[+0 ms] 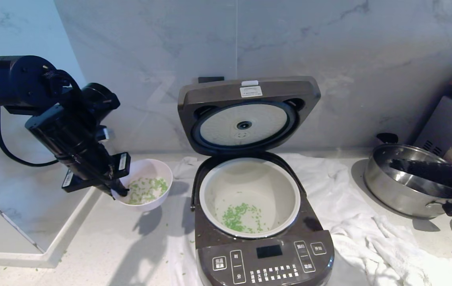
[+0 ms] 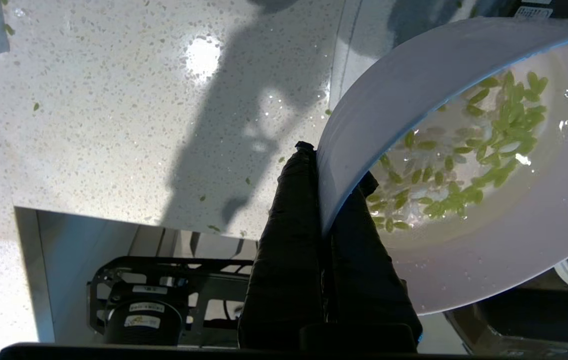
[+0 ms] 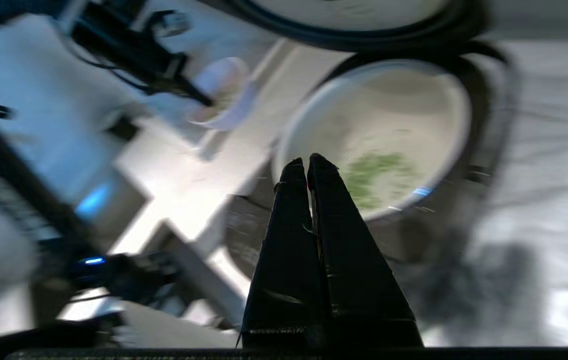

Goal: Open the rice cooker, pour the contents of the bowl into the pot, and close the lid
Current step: Pour the water from the bowl into the rice cooker

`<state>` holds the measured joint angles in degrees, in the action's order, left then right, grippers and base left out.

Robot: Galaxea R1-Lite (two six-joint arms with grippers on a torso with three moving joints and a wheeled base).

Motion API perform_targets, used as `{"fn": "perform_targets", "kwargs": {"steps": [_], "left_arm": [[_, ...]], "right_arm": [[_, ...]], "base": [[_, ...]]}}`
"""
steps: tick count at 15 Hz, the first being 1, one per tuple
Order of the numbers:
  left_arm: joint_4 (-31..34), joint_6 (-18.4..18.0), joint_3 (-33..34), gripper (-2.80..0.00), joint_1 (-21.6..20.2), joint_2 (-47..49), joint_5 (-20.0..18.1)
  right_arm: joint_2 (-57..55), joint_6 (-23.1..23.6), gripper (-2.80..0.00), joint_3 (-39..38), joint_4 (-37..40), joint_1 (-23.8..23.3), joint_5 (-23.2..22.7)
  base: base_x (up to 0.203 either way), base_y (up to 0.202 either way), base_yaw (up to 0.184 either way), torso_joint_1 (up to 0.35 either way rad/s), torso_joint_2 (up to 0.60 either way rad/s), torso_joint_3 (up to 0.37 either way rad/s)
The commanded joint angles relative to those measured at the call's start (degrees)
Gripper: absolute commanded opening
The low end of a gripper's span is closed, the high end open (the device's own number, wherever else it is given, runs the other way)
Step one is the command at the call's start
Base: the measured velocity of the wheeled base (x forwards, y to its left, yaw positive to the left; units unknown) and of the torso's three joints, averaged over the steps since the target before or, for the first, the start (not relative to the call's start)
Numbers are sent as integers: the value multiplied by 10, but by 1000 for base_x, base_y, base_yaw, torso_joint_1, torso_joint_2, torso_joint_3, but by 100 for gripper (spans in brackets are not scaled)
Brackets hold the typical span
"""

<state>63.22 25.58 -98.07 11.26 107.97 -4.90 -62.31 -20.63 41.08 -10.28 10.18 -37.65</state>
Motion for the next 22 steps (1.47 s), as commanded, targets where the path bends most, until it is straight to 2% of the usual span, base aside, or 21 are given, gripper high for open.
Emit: {"fn": "perform_targets", "kwargs": {"steps": [1,4,9,13,15,19,20,22], "left_arm": [[4,2,2,-280,1,-8,0],[4,2,12,-280,3,-14,0],[4,4,28,-280,10,-35,0],[4,5,32,-280,18,-36,-1],[4,10,38,-280,24,-38,-1],[4,11,38,-280,32,-37,-1],[4,10,38,-280,32,-36,-1],[4,11,40,-280,32,-35,-1]], "right_arm": [[-140,-27,-280,82,4,-15,-66],[-238,-43,-280,179,51,-33,-105],[-364,-45,-280,292,61,-53,-107],[-418,-46,-280,370,65,-61,-107],[-409,-46,-280,360,75,-58,-108],[-329,-43,-280,260,84,-57,-111],[-308,-44,-280,244,85,-48,-112],[-305,-47,-280,251,85,5,-113]], "base": [[0,0,0,0,0,0],[0,0,0,0,0,0],[0,0,0,0,0,0],[0,0,0,0,0,0],[0,0,0,0,0,0],[0,0,0,0,0,0],[0,0,0,0,0,0],[0,0,0,0,0,0]]}}
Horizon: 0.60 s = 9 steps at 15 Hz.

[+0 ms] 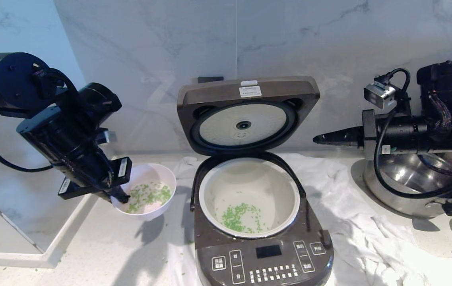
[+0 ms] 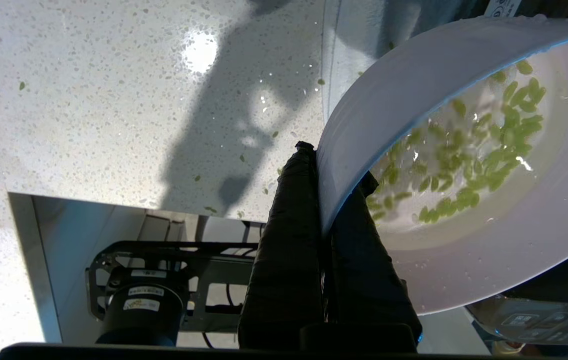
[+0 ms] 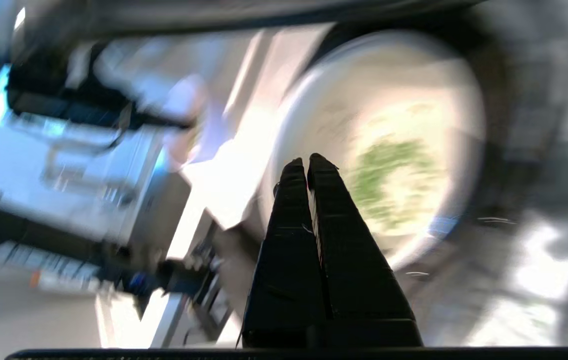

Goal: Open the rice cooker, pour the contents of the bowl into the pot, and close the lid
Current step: Pour the water from the bowl into the rice cooker

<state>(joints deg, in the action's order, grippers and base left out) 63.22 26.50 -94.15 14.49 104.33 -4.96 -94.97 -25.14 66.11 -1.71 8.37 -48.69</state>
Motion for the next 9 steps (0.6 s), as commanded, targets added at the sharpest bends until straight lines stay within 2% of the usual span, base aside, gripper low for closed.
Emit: {"fn": "perform_targets", "kwargs": {"steps": [1,6,9], "left_arm": [[4,2,3,-280,0,0,0],[4,2,6,-280,-1,-11,0],[4,1,9,-280,0,-12,0]], "right_arm": [[1,-3,-280,23,0,34,-3],[-117,-22,-280,164,-9,50,11],[-132,-24,-280,203,-10,43,25]], "base": [[0,0,0,0,0,0],[0,0,0,0,0,0],[0,0,0,0,0,0]]}}
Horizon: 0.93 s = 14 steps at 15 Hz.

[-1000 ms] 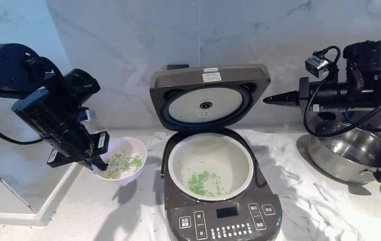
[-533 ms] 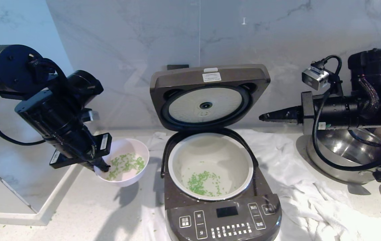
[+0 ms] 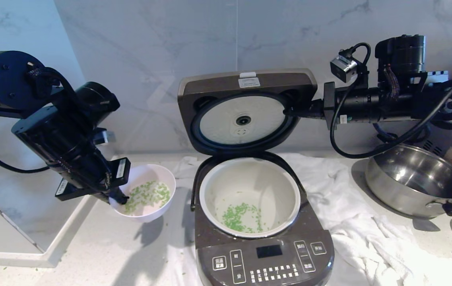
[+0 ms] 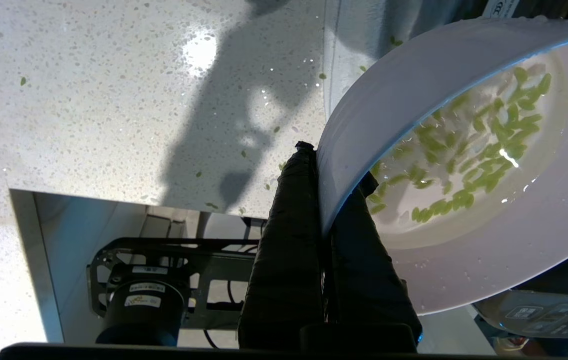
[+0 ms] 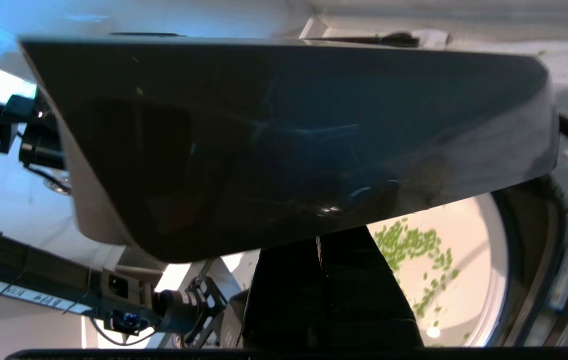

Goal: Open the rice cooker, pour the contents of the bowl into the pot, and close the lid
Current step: Pour the water from the bowl into the rice cooker

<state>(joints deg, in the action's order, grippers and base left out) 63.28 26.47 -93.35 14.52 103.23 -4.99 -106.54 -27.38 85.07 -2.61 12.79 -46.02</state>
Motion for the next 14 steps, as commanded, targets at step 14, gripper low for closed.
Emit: {"fn": "perform_targets", "kwargs": {"steps": [14], "left_arm": [[3,21,12,-280,53,-25,-1]], "right_arm": [[-73,0,-280,104,-17,-21,34]], "base": [[0,0,0,0,0,0]]}}
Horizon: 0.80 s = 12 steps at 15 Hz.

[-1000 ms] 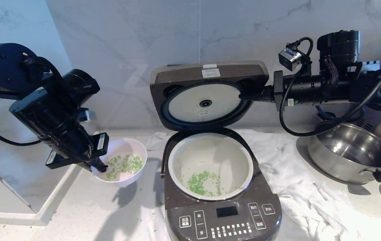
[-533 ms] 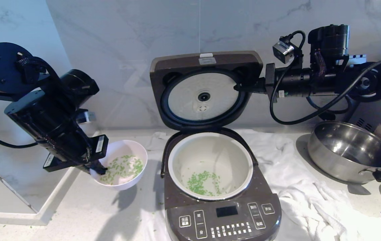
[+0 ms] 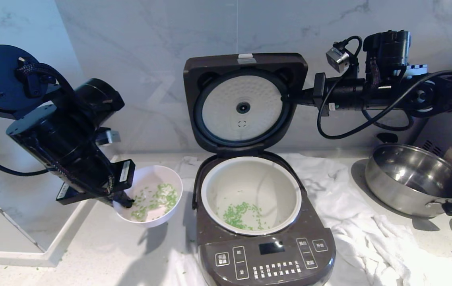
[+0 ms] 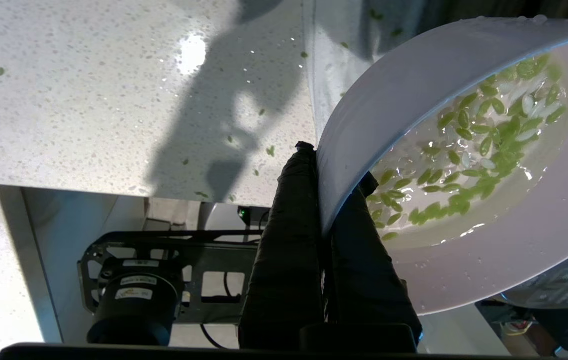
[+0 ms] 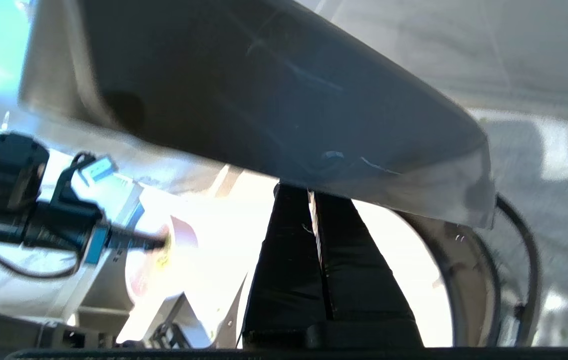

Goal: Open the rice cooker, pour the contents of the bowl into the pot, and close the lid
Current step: Pour the water from the bowl into the rice cooker

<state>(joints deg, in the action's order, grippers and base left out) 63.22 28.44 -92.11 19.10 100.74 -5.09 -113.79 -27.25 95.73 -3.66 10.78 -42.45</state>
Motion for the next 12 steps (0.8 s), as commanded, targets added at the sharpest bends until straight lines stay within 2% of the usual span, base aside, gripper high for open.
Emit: {"fn": "perform_targets", "kwargs": {"steps": [1,5,7,12], "left_arm": [[3,8,-2,-280,17,0,0],[3,9,-2,-280,25,-6,0],[3,12,-10,-280,44,-4,0],[3,21,-36,-280,77,17,0]], "right_arm": [[0,-6,-280,-10,-27,-1,-1],[41,-35,-280,-48,-38,10,-3],[96,-47,-280,-91,-38,18,-6],[292,-71,-280,-305,-39,29,-24]], "base": [[0,0,0,0,0,0],[0,0,0,0,0,0],[0,0,0,0,0,0],[0,0,0,0,0,0]]}}
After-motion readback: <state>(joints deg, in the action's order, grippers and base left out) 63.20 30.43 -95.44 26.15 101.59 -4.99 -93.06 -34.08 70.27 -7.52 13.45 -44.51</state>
